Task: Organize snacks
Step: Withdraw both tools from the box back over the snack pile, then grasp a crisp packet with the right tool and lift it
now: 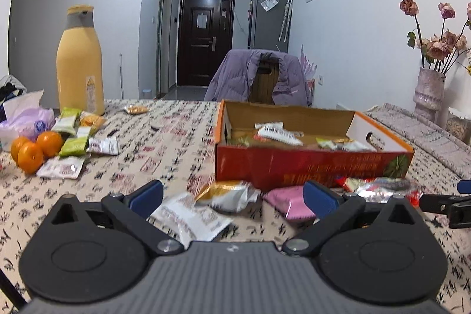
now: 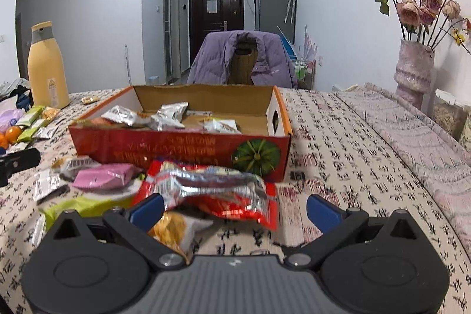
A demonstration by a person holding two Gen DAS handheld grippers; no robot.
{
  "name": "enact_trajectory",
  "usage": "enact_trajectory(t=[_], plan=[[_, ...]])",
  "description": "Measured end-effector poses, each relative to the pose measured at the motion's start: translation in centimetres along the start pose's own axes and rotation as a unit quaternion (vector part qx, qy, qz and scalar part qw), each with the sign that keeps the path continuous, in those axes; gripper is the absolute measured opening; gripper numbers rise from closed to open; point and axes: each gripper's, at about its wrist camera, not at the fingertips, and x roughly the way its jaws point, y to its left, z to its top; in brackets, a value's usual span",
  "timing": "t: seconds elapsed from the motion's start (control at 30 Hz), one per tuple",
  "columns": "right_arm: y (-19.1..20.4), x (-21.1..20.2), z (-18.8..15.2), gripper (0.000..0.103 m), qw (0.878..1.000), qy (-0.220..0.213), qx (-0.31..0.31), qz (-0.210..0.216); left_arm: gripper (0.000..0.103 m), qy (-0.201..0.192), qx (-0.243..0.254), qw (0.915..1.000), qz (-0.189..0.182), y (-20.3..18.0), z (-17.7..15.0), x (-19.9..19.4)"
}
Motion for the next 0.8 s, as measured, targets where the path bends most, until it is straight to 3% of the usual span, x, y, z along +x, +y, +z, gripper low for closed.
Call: enact_trajectory(t=[0.37,0.63,0.8], plan=[[0.1,0.4,-0.6,0.103,1.000,0.016,0.002,0.005,0.103,0.004,-0.023,0.9997,-0.001,0.9,-1.3,0.8],[2.4,2.3,-0.2,0.103,0.999,0.036,0.005,0.015,0.103,0.010,-0.029,0.9995,-0.008,1.0,-1.6,0.9],[3.6,4.1,-0.3,0.091,0.998,0.057,0.002,0.013,0.103,0.012,-0.031,0.9994,-0.013,1.1,-1.6,1.0]])
